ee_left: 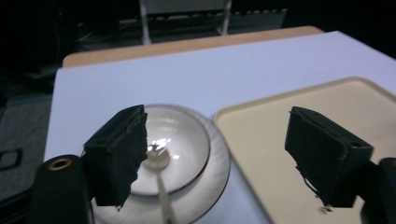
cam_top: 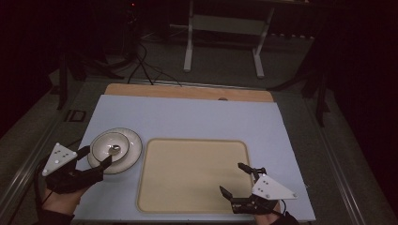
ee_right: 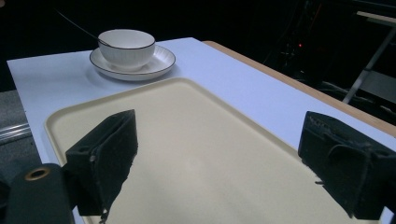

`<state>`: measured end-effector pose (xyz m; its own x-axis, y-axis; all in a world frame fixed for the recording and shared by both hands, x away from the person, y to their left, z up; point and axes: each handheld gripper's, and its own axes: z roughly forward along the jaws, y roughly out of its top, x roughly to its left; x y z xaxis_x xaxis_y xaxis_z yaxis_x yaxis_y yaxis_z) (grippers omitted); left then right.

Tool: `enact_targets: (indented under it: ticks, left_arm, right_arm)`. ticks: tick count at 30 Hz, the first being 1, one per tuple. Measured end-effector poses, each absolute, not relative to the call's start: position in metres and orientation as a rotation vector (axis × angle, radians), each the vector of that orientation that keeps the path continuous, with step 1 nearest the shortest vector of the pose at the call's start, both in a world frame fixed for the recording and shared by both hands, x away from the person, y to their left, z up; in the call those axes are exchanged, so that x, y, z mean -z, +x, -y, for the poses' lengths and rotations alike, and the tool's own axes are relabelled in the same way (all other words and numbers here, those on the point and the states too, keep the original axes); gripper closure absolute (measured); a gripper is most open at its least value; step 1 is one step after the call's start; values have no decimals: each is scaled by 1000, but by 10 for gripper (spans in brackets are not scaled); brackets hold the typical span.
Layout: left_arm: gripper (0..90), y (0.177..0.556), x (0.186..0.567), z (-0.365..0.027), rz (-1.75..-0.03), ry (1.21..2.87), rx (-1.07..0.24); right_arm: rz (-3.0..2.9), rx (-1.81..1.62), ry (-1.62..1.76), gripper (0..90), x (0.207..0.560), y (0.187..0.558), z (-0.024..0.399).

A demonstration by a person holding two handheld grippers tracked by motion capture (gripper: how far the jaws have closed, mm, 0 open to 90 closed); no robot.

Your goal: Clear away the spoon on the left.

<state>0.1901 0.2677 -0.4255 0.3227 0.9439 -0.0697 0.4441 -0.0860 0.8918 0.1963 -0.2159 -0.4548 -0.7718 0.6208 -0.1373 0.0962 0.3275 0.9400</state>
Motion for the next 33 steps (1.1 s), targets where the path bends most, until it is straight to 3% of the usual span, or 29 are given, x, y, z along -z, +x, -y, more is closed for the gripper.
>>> enact_targets:
  ticks: [16,33]
  left_arm:
    - [324,178,450,-284,-1444,1659,-620]
    - [571,184,476,-293,-1553,1615,-530]
  right_arm:
    - [-2134,-1444,633,121,456,197,215]
    - [-2139,-1437,631,121,457,198,215]
